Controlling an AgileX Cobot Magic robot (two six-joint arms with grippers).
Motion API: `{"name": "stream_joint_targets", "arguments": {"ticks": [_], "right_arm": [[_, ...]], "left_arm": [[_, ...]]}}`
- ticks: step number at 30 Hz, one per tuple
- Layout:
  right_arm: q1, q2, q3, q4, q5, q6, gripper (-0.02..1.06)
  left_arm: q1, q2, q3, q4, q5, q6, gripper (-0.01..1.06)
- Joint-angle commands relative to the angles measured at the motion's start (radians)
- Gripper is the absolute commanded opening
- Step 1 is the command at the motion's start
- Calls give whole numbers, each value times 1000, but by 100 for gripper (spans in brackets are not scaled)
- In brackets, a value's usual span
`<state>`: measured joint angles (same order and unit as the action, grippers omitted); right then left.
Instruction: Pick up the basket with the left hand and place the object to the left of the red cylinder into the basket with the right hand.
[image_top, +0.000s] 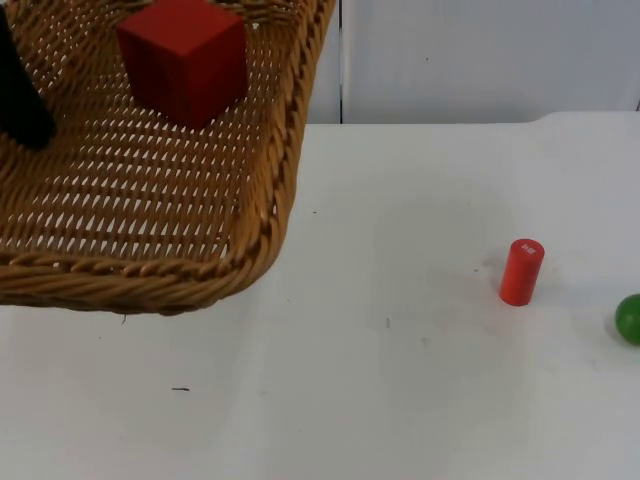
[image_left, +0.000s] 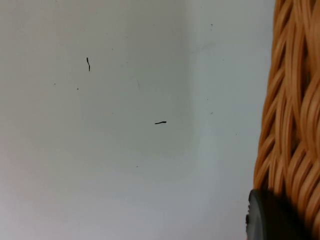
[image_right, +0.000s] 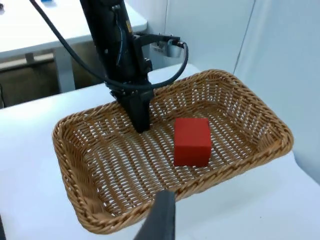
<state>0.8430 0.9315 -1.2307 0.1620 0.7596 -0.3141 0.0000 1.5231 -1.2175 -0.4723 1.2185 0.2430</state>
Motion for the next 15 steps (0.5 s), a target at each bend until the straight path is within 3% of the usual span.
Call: {"name": "stream_joint_targets", "arguments": {"ticks": [1,11,15], "right_arm": [[6,-36,37,-6,-43,-3,77],[6,-47,76,-26,-4,-3,77],[6,-51,76,-30,56,19,77]], "left_arm": [[-3,-6,-4,-39,3,6,0],[-3,-6,-2,-33,3,15,0],[-3,-6,0,-33,3,22,0]]}}
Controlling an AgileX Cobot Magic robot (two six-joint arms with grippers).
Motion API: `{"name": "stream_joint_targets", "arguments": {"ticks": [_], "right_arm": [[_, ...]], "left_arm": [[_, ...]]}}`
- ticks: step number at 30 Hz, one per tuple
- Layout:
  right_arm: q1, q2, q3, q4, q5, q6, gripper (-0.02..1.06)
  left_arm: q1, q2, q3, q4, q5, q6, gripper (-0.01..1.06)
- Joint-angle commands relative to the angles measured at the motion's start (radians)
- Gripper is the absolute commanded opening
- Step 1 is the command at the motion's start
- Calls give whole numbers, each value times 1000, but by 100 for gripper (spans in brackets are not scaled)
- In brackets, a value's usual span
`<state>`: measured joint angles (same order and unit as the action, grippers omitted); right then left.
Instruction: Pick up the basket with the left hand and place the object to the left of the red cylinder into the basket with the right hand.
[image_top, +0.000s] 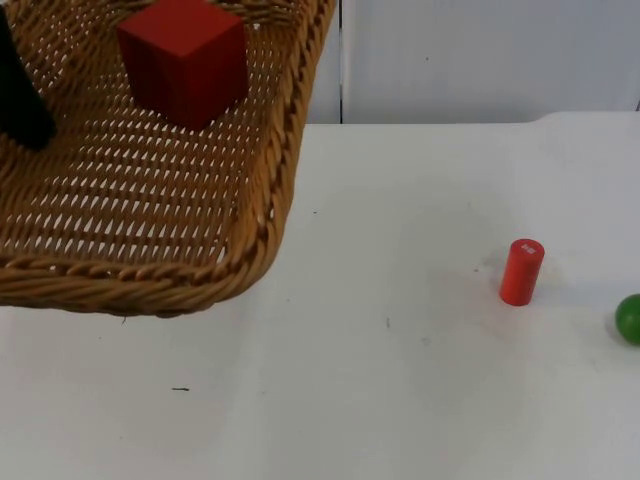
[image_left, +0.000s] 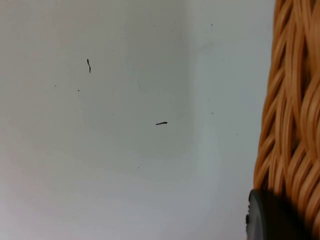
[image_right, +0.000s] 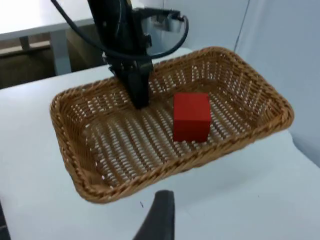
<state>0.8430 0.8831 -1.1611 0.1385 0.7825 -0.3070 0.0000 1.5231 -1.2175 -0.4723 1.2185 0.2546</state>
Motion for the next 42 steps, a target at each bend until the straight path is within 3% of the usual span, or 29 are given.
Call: {"name": "stream_joint_targets", "arguments": {"ticks": [1,20,38,42], "right_arm": [[6,-3,6,-6,41,14,77],[6,-3,6,-6,91,33,77],[6,-3,6,-6,80,22,77],[6,-3,6,-2,84,-2,77]], "left_arm": [[-3,-6,0,-33,3,10,0],[-3,65,-2,-44,-36,88,0],[-1,410,-7,-222,-250,301,0],[1,468,-45,-224,-261,314,0]]}}
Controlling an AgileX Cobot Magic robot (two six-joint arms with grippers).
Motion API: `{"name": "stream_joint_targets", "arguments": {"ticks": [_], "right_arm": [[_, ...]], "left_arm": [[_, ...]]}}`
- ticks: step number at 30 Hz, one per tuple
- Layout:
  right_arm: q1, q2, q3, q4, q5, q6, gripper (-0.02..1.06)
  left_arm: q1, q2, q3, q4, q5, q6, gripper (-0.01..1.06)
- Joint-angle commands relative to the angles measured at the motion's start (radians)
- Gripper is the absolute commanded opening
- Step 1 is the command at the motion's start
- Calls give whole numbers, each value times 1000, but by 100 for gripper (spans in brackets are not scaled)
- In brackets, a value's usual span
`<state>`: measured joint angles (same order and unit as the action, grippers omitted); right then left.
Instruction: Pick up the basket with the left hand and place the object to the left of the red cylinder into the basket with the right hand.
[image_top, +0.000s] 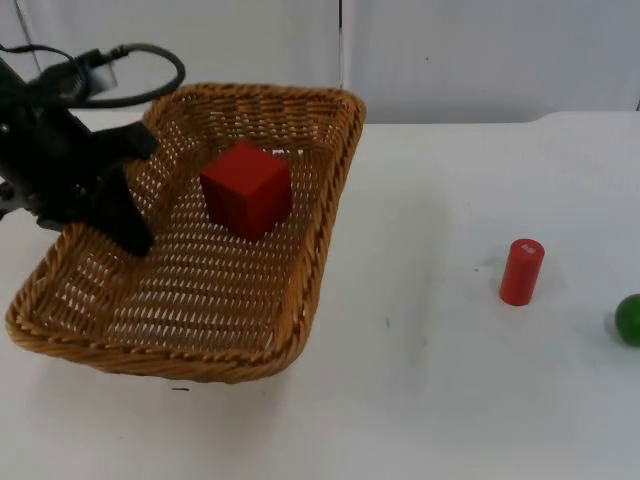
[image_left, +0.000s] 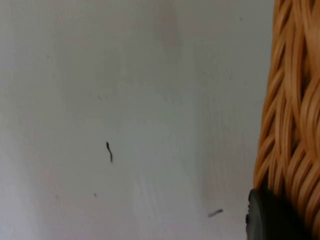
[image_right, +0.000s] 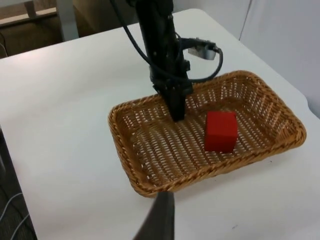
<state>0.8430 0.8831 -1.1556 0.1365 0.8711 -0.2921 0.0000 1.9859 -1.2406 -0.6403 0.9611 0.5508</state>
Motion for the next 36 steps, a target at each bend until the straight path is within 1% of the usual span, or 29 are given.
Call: {"name": "stream_joint_targets", "arguments": {"ticks": [1,3,5,6,7,8,9,11,13,20,22,24,27,31,36], "right_arm": [[6,-3,1,0,-4,-17,77],[6,-3,1,0,-7,-23,77],[6,-3,1,0,-6,-37,77],[6,-3,1,0,-6,-37,77],[6,-3,1,0,-6,-37,77],[6,-3,1,0,-6,-37,77],[6,-3,1,0,-6,-37,77],[6,-3,1,0,-5,-37,77],[6,-3,1,0,-8,-37,77],[6,-3,1,0,-2,-37,77],[6,-3,1,0,3,-37,77],[6,-3,1,4,4,-37,77],[6,-3,1,4,9,-37,77],[6,-3,1,4,4,-37,77],[6,23,1,4,-20,-37,77]], "left_arm": [[1,29,-47,-52,2,21,0],[1,49,-70,-52,9,21,0],[1,96,-125,-52,29,21,0],[1,112,-143,-50,27,21,0],[1,116,-148,-51,6,24,0],[1,116,-149,-47,-19,25,0],[1,116,-149,-47,-19,25,0],[1,117,-149,-12,-54,25,0],[1,117,-149,15,-61,25,0],[1,117,-149,22,-63,25,0],[1,119,-149,22,-78,27,0],[1,119,-149,8,-99,27,0],[1,119,-149,-18,-105,27,0],[-1,119,-131,-107,-78,68,0],[-1,119,-130,-103,-95,77,0]]}}
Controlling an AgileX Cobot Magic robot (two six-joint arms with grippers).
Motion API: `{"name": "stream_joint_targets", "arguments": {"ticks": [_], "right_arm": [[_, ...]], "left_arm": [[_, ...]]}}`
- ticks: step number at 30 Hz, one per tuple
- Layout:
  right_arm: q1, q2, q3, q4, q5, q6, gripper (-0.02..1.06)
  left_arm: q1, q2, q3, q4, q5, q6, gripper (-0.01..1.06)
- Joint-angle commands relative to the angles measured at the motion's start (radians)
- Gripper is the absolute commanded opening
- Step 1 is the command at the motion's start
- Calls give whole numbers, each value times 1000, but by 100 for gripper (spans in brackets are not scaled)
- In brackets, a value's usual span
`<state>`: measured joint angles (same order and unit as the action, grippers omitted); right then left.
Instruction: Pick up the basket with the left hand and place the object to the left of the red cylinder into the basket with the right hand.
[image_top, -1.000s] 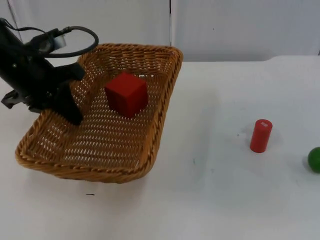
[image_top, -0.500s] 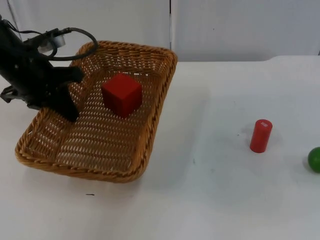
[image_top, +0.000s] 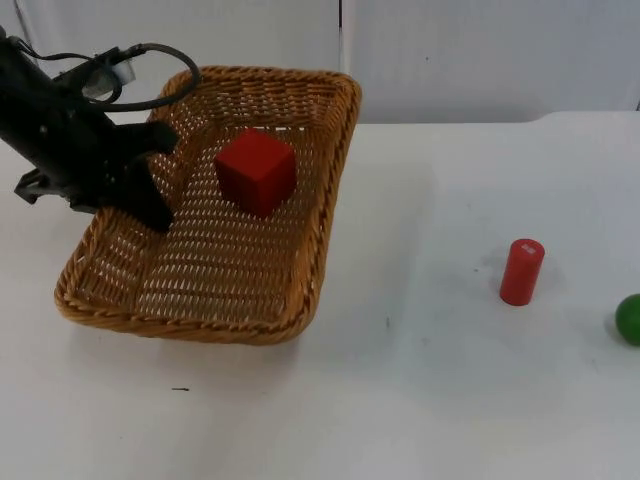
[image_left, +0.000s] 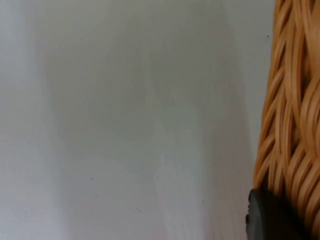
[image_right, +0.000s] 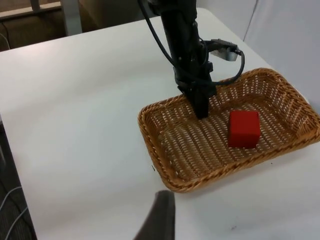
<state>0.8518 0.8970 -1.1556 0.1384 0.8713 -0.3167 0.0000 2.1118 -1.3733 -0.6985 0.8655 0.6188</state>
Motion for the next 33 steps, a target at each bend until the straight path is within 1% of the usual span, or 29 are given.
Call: {"name": "stream_joint_targets", "arguments": {"ticks": [1,3,5,8,17,21,26,33], "right_arm": [[-3,22,1,2,-30,-12,77],[-3,39,1,2,-45,-12,77],[-3,74,1,21,-79,-12,77],[-3,102,1,26,-120,-12,77],[-3,106,1,28,-130,-17,77],[-3,106,1,28,-130,-17,77],[-3,106,1,30,-128,-32,77],[-3,106,1,30,-121,-32,77]], "left_arm": [[-1,-7,2,-45,1,9,0],[-1,-1,2,-45,1,9,0],[-1,16,2,-47,7,11,0],[-1,48,2,-52,3,19,0],[1,92,-7,-46,-41,38,0],[1,145,-67,-29,39,38,0],[1,171,-77,-48,65,27,0],[1,182,-75,-44,71,3,0]]}}
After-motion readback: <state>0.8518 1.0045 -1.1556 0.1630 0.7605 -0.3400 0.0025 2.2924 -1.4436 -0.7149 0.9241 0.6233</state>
